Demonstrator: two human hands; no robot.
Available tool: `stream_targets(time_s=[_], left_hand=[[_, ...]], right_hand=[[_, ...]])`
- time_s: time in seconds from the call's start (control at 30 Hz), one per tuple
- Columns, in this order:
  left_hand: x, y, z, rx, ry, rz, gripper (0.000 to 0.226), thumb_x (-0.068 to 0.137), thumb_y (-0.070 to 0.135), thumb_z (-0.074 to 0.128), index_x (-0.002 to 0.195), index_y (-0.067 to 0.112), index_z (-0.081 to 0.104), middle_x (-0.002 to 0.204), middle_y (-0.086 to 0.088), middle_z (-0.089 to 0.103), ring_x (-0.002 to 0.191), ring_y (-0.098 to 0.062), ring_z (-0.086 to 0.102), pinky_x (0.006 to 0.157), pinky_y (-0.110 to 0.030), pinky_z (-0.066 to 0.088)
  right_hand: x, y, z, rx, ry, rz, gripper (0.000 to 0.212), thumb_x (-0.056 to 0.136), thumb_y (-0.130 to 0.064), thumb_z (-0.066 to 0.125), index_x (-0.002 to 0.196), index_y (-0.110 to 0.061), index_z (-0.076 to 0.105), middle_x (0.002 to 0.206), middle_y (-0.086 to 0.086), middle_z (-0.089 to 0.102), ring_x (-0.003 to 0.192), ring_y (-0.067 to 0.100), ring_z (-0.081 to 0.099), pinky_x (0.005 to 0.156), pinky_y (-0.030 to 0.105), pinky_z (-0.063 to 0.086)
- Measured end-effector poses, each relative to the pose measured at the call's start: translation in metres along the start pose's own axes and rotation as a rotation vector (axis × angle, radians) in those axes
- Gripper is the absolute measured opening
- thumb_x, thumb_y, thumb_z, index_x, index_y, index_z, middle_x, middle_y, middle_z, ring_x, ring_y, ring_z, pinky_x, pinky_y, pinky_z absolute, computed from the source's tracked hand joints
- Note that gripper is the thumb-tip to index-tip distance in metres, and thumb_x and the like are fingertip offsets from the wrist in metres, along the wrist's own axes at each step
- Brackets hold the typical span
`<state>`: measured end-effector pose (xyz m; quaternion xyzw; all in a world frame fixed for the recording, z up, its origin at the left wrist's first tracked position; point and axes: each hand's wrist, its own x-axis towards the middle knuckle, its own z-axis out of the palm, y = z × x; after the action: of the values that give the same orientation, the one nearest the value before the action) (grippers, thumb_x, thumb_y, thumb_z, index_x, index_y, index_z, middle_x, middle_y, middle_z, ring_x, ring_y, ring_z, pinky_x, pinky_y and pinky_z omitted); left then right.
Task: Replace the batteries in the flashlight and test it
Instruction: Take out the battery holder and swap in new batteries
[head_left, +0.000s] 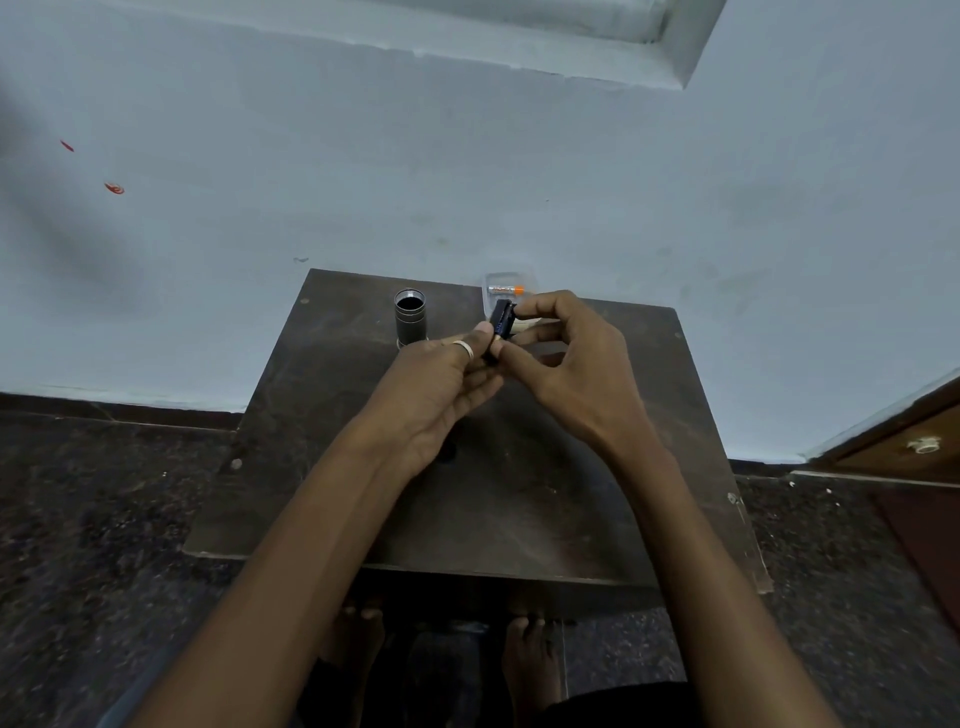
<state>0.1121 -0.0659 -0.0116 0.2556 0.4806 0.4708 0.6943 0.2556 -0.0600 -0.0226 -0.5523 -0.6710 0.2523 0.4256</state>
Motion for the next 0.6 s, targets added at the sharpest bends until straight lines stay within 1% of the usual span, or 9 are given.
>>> stream_targets(time_s=[0.17, 0.33, 0.47, 0.53, 0.6], left_hand=[[0.002, 0.000, -0.003, 0.043, 0.002, 0.015, 0.017, 0.097, 0.019, 0.060, 0.088, 0.010, 0.071, 0.067, 0.003, 0.070, 0.068, -0.006, 0.067, 0.065, -0.020, 0.058], [0.004, -0.001, -0.009, 0.115, -0.019, 0.034, 0.019, 0.097, 0.021, 0.059, 0.089, 0.011, 0.072, 0.063, 0.004, 0.069, 0.068, -0.005, 0.067, 0.069, -0.020, 0.057], [0.007, -0.003, -0.013, 0.162, -0.027, 0.039, 0.020, 0.097, 0.025, 0.060, 0.092, 0.011, 0.074, 0.070, -0.001, 0.067, 0.073, -0.007, 0.067, 0.071, -0.020, 0.056], [0.007, -0.004, -0.013, 0.179, -0.024, 0.048, 0.021, 0.097, 0.025, 0.060, 0.091, 0.010, 0.074, 0.075, -0.005, 0.062, 0.075, -0.009, 0.065, 0.070, -0.020, 0.056], [0.007, -0.004, -0.013, 0.195, -0.017, 0.056, 0.022, 0.097, 0.026, 0.060, 0.089, 0.011, 0.073, 0.076, -0.005, 0.061, 0.076, -0.010, 0.063, 0.070, -0.019, 0.056]], right_hand=[[0.001, 0.004, -0.002, -0.045, -0.024, -0.043, 0.046, 0.075, -0.027, 0.087, 0.113, -0.019, 0.064, 0.111, -0.009, 0.068, 0.092, 0.003, 0.068, 0.071, 0.023, 0.058], [0.003, 0.005, 0.000, -0.050, -0.035, -0.067, 0.048, 0.073, -0.025, 0.088, 0.112, -0.020, 0.062, 0.112, -0.008, 0.067, 0.093, 0.005, 0.067, 0.067, 0.023, 0.057], [0.002, 0.006, 0.002, -0.066, -0.049, -0.099, 0.050, 0.071, -0.028, 0.090, 0.110, -0.021, 0.059, 0.109, -0.009, 0.065, 0.092, 0.007, 0.066, 0.065, 0.018, 0.056], [0.003, 0.007, 0.003, -0.075, -0.045, -0.098, 0.050, 0.070, -0.028, 0.089, 0.110, -0.021, 0.059, 0.106, -0.011, 0.064, 0.091, 0.006, 0.066, 0.066, 0.021, 0.056], [0.003, 0.008, 0.003, -0.081, -0.039, -0.100, 0.049, 0.071, -0.028, 0.089, 0.109, -0.020, 0.059, 0.105, -0.011, 0.064, 0.091, 0.006, 0.066, 0.067, 0.025, 0.057]])
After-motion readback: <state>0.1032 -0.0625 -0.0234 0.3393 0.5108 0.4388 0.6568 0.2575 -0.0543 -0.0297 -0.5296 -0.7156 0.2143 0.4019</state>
